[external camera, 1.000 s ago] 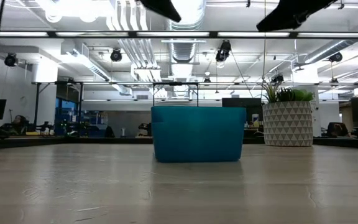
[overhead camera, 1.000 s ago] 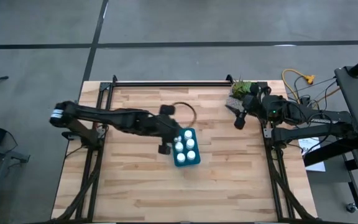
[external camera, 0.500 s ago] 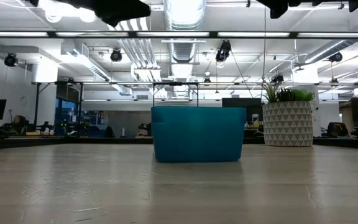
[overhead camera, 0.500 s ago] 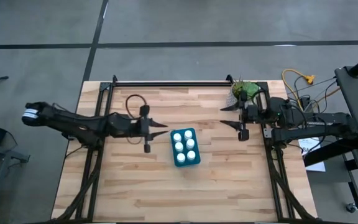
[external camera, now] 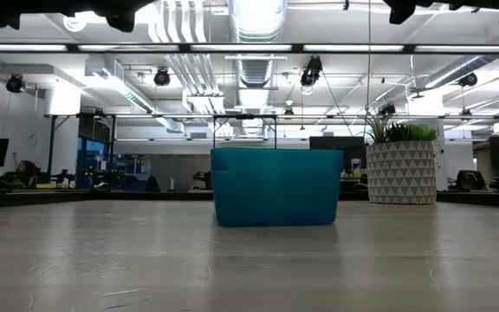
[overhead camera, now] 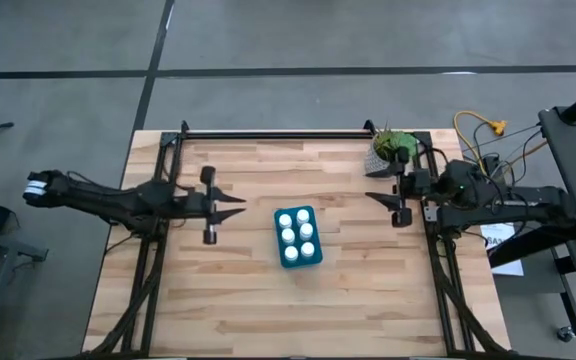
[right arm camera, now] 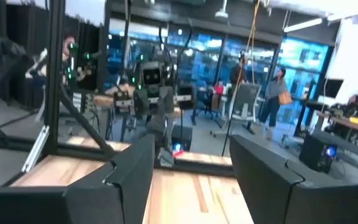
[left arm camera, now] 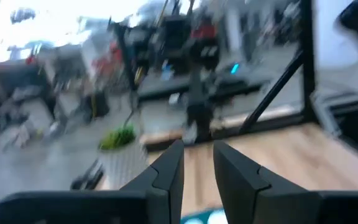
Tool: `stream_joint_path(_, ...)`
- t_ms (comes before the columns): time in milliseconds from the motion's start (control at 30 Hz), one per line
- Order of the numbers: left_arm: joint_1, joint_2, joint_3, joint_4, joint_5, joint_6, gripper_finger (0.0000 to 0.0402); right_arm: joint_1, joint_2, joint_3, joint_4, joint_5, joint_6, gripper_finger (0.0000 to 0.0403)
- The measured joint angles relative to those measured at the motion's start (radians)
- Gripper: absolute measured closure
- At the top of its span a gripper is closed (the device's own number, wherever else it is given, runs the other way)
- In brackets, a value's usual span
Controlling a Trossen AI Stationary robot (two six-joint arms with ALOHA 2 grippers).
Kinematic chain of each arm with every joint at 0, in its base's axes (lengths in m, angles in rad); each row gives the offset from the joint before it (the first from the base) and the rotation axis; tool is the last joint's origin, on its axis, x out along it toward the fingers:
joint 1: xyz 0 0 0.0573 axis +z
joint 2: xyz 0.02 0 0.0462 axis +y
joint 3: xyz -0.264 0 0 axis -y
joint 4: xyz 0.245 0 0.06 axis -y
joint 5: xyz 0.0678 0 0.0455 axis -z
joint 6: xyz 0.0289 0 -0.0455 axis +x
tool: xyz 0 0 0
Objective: Pick and place pill bottles into a basket
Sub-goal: Return to Home Position
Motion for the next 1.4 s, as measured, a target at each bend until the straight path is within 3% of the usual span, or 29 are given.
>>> stream_joint_path(167,0.002,-0.057,-0.105,0.2,0.029,0.021,0.0332,0.0,-0.075,-0.029,0.007,0.0,0.011,0.02)
stream_joint_path(333,0.01,-0.114,-0.172,0.194,-0.051,0.044,0.0332,0.0,-0.175,-0.066,0.003,0.0,0.03,0.02)
stream_joint_path(500,0.015,-0.182,-0.186,0.225,-0.047,0.048,0.0332,0.0,-0.289,-0.094,-0.003,0.0,0.034,0.0211)
stream_joint_path(633,0.015,-0.238,-0.208,0.224,-0.047,0.051,0.0332,0.001,-0.373,-0.107,-0.003,-0.019,0.05,0.026)
stream_joint_path(867,0.015,-0.325,-0.279,0.219,-0.046,0.036,0.0332,0.001,-0.519,-0.155,0.006,-0.016,0.091,0.0379)
stream_joint_path(1133,0.015,-0.469,-0.308,0.228,-0.042,0.011,0.0332,0.001,-0.627,-0.258,0.269,-0.014,0.307,0.0394)
stream_joint_path(1267,0.014,-0.524,-0.337,0.231,-0.029,0.008,0.0332,0.001,-0.625,-0.297,0.347,0.061,0.271,0.0394)
stream_joint_path(1400,0.014,-0.592,-0.432,0.425,-0.029,0.008,0.0332,0.0,-0.627,-0.356,0.476,0.09,0.226,0.0394)
